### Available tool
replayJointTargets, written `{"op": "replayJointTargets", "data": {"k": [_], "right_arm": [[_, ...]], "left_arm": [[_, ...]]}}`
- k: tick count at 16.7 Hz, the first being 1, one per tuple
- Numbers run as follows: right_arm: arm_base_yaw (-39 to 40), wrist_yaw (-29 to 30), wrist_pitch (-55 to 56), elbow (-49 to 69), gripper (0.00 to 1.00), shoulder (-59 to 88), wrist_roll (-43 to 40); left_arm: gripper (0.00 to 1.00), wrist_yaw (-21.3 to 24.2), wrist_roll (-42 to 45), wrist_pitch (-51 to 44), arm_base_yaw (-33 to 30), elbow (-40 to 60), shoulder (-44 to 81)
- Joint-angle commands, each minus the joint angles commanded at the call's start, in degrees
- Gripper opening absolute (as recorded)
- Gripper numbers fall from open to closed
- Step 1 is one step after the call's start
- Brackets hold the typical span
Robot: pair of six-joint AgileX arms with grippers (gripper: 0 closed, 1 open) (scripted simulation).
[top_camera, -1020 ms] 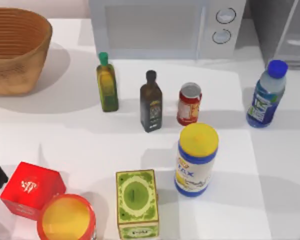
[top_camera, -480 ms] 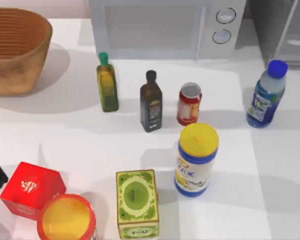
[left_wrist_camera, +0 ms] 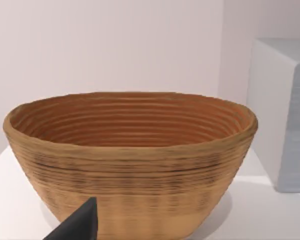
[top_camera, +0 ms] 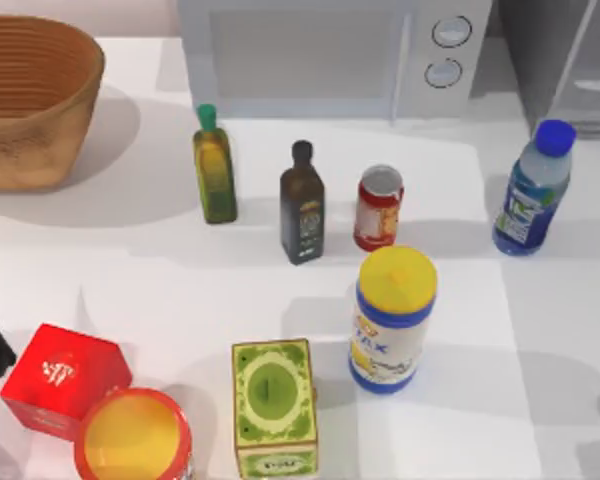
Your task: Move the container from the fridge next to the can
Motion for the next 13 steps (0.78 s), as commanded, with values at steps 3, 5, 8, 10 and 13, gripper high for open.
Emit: {"op": "replayJointTargets", "data": {"k": [3, 5, 8, 10, 13], "right_arm": [[-15.16, -9.14, 0.54, 5.90, 1.00, 17.26, -18.05], [-26.72, -15.09, 0.66, 9.81, 1.00, 31.23, -32.86], [-44.96, -23.19, 0.33, 15.40, 1.00, 52.90, -55.10], [-56.50, -27.87, -0.18, 18.80, 1.00, 65.89, -67.48], [-70.32, -33.54, -1.02, 23.04, 1.00, 81.49, -81.60]], "left_arm": [[1.00, 0.00, 0.00, 0.00, 0.00, 0.00, 0.00], [1.00, 0.00, 0.00, 0.00, 0.00, 0.00, 0.00], [1.00, 0.00, 0.00, 0.00, 0.00, 0.00, 0.00], [1.00, 0.00, 0.00, 0.00, 0.00, 0.00, 0.00], [1.00, 0.00, 0.00, 0.00, 0.00, 0.00, 0.00]]}}
